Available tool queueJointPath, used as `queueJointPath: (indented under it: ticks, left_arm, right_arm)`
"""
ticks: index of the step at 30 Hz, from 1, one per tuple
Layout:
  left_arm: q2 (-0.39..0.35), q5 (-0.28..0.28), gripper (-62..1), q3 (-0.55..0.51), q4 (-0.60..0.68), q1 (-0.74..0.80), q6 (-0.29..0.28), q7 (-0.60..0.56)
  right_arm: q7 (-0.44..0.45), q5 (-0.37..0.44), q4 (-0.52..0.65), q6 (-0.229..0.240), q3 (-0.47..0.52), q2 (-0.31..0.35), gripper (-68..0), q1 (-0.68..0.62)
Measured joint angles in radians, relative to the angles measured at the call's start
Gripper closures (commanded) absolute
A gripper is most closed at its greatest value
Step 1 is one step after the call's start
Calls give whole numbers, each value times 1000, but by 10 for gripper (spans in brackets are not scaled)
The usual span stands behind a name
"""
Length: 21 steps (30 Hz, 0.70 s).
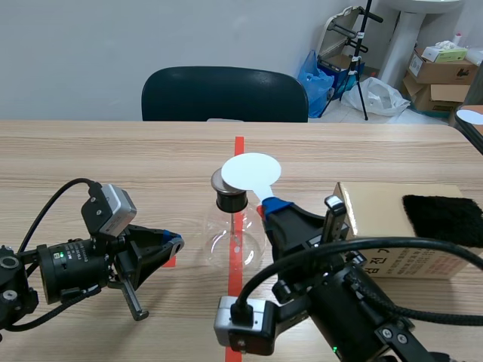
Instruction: Do the electroscope experiment
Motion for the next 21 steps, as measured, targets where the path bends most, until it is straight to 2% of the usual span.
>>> queueJointPath:
  ticks: [4,7,21]
  left_arm:
    - [0,0,-32,0,0,0,0,0]
    - [0,0,-32,0,0,0,0,0]
    - [0,0,-32,0,0,0,0,0]
  right_arm:
    - [72,0,0,0,0,0,-10,0]
    - [96,-1,0,0,0,0,-10,0]
    - [100,-1,0,0,0,0,-10,0]
